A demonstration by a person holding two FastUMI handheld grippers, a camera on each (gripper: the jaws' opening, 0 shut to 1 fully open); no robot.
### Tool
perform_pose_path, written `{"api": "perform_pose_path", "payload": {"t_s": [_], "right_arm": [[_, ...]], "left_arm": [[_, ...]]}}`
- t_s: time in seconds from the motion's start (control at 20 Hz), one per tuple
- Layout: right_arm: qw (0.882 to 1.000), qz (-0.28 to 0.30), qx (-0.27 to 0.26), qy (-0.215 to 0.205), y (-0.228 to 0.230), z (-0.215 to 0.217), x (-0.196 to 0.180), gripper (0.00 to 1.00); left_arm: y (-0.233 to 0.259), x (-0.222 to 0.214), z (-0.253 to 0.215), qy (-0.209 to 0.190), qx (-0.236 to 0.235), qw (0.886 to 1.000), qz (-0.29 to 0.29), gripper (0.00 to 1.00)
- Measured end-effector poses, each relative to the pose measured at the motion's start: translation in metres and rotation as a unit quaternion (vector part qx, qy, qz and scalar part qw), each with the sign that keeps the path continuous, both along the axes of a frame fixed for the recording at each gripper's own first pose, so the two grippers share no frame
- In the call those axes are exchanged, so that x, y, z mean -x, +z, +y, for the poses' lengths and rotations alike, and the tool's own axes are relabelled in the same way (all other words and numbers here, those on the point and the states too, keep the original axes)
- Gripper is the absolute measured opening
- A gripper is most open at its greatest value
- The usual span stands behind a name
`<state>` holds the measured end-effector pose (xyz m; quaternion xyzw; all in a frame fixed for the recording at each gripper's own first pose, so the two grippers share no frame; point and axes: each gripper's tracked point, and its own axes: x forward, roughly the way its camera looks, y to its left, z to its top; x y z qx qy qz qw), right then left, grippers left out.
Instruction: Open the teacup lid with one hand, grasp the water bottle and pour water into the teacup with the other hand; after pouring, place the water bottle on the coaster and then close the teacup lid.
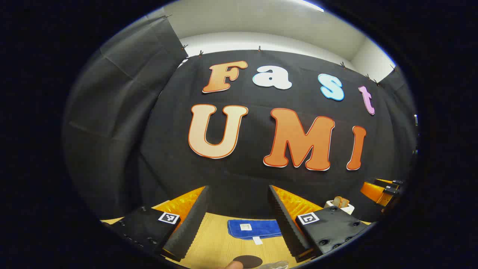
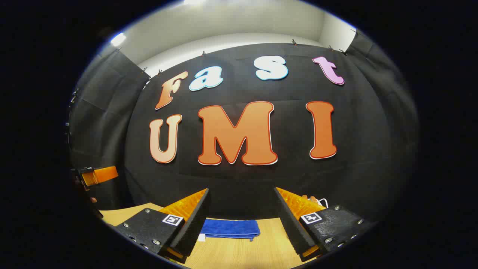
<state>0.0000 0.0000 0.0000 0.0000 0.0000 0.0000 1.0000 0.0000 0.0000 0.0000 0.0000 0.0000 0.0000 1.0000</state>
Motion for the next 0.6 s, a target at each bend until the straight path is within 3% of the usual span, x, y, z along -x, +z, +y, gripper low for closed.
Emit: {"api": "perform_pose_path", "payload": {"t_s": [0.15, 0.6], "right_arm": [[1.0, 0.005, -0.001, 0.003, -0.001, -0.003, 0.0, 0.98], [1.0, 0.01, -0.017, 0.023, 0.001, 0.003, 0.003, 0.98]], "left_arm": [[-0.008, -0.002, 0.007, 0.016, -0.016, 1.0, 0.006, 0.99], [-0.016, -0.003, -0.011, -0.013, -0.016, 1.0, 0.018, 0.99]]}}
